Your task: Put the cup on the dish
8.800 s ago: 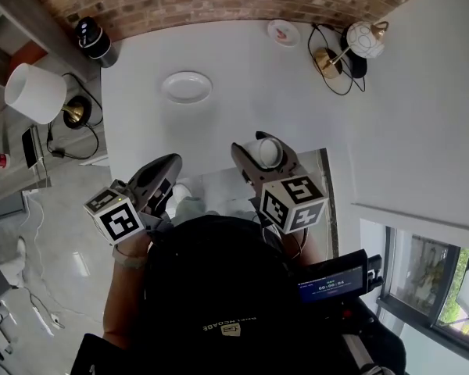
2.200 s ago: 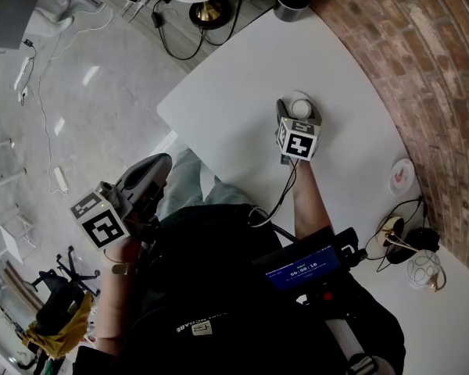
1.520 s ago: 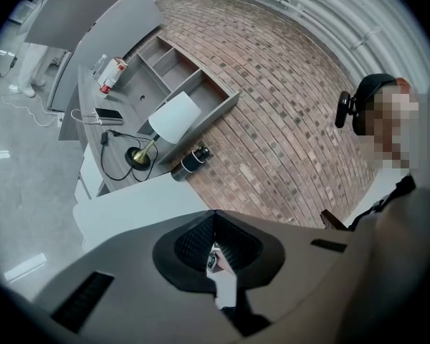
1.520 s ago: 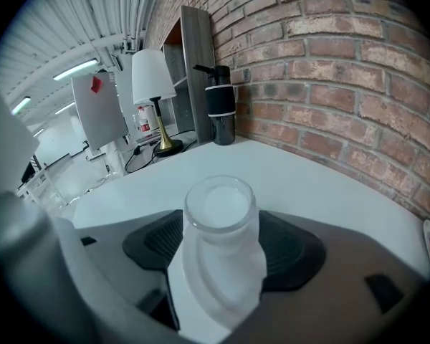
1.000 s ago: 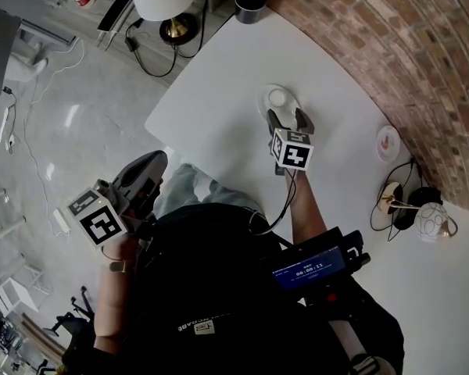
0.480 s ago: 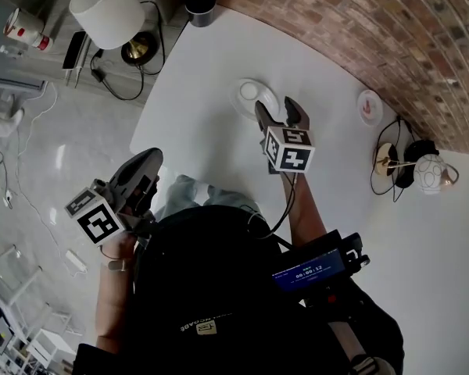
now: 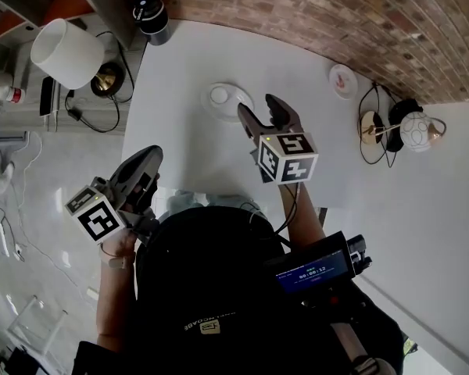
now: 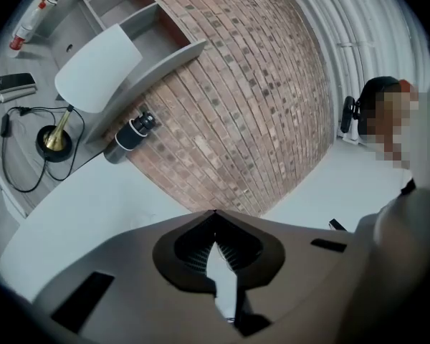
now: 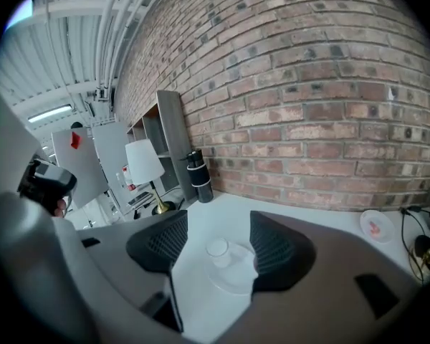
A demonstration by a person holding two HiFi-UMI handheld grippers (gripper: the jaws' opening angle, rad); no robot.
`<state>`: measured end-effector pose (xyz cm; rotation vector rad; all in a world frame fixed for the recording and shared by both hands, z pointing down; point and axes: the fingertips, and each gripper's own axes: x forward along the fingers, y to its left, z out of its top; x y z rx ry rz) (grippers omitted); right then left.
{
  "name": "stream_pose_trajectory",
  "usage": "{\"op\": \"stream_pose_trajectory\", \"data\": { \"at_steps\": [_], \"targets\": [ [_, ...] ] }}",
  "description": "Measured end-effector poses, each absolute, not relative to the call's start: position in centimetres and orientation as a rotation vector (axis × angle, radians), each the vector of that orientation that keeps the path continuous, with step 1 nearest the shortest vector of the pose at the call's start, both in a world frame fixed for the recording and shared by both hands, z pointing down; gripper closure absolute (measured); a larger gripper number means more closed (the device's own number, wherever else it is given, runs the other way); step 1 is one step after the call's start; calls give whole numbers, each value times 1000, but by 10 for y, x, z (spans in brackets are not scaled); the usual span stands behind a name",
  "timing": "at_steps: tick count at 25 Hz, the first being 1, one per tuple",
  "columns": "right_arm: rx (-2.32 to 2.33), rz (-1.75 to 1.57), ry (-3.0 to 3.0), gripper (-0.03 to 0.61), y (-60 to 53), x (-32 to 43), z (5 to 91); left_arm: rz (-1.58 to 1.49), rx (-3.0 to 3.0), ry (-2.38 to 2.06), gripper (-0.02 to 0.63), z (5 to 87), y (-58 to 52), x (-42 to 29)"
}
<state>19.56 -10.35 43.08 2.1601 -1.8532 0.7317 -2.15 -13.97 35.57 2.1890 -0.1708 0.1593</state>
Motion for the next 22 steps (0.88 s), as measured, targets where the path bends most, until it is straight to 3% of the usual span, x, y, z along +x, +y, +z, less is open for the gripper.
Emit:
{"op": "stream_pose_trajectory", "data": {
  "at_steps": [14,22],
  "targets": [
    [2433,694,-1821,378,-55,201,358,201,2211,55,607,347,-133,24],
    [2527,651,-1823,380,-29,198,327,229,2215,156,607,341,-121,46]
  ]
}}
